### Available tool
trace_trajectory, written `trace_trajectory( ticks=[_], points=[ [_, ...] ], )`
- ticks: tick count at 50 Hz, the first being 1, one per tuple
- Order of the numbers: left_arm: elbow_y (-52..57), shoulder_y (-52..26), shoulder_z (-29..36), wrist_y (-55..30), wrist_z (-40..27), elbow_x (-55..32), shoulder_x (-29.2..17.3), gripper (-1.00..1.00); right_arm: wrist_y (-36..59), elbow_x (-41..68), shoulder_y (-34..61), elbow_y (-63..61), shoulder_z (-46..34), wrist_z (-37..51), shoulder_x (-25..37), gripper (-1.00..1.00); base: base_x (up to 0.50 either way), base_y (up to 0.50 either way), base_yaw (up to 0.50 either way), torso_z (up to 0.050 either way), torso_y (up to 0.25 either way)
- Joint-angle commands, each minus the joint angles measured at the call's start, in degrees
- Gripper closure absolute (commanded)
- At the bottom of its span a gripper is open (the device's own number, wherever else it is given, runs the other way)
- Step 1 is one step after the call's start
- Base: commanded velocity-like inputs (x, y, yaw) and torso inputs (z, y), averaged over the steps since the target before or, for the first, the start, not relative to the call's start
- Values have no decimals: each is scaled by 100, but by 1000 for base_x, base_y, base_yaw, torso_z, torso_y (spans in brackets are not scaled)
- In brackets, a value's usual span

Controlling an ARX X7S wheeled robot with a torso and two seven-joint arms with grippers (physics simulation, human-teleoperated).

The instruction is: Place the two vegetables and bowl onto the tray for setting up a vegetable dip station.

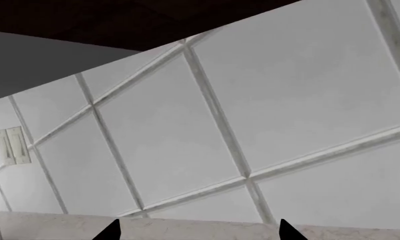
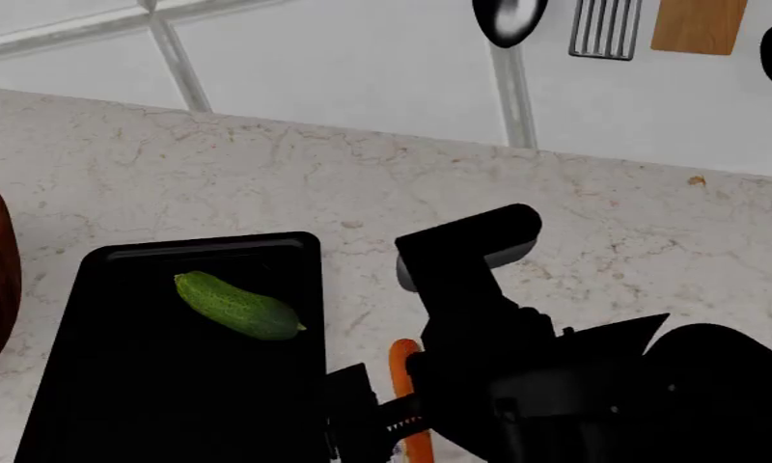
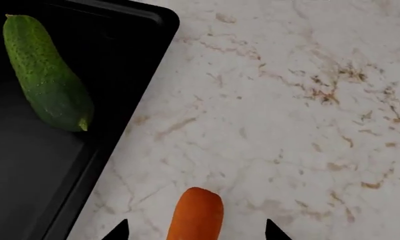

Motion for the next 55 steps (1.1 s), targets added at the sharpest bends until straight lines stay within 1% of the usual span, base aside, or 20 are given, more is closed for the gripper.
trace_trajectory(
  ticks=[1,7,14,18,21,25,27,31,34,35,36,37,38,40,43,45,49,52,55],
  points=[
    [308,116,-141,-108,121,186,75,-100,245,-193,-306,384,-333,-171,-333,100,0,0,0,0,0],
    [306,160,-95,-52,161,265,74,-100,278,-182,-308,324,-347,-154,-286,100,4,2,3,-2,0],
    [294,44,-69,-75,50,114,64,-100,294,-163,-177,127,-265,-112,-151,100,2,1,2,-3,0],
    [263,-42,-55,-98,-42,6,56,-100,448,-20,359,-98,-31,-67,-3,100,0,0,0,0,0],
    [257,-50,-47,-84,-57,-14,49,-100,637,130,762,-71,86,-101,-35,100,0,0,0,0,0],
    [238,-73,-32,-80,-73,-37,26,-100,872,118,1215,152,158,-391,-195,100,0,0,0,0,0],
    [231,-78,-26,-64,-55,-19,17,-100,941,-92,1441,276,180,-737,-314,100,0,0,0,0,0],
    [233,-45,12,-18,21,87,15,-100,1064,-267,1806,675,191,-1095,-569,100,0,0,0,0,0],
    [243,26,44,45,122,223,14,-100,1126,-610,2030,973,114,-1622,-790,100,0,0,0,0,0],
    [239,16,41,46,114,208,7,-100,1092,-867,2130,1028,65,-1919,-858,100,0,0,0,0,0],
    [221,-18,30,35,90,159,-5,-100,1147,-848,2199,1202,55,-1958,-936,100,0,0,0,0,0],
    [232,-31,3,34,44,94,-20,-100,1094,-1223,2352,1431,-64,-2407,-1084,100,0,0,0,0,0],
    [243,-18,5,41,36,94,-22,-100,1104,-1293,2385,1553,-103,-2485,-1144,100,0,0,0,0,0],
    [226,-63,14,23,-1,36,-33,-100,971,-1712,2499,1917,-262,-3025,-1367,100,0,0,0,0,0],
    [214,-98,43,26,2,46,-31,-100,793,-2065,2594,2406,-393,-3590,-1623,100,0,0,0,0,0],
    [188,-112,108,28,57,141,-15,-100,514,-2404,2620,2817,-520,-4160,-1856,100,0,0,0,0,0],
    [150,-74,170,88,200,327,-24,-100,205,-2808,2560,3499,-750,-4847,-2222,100,0,0,0,0,0],
    [124,-47,214,155,329,492,-41,-100,-217,-3170,2522,4190,-909,-5507,-2550,100,0,0,0,0,0],
    [42,-6,274,245,508,724,-76,-100,-699,-3584,2437,5315,-1133,-6248,-3104,100,0,0,0,0,0]
  ],
)
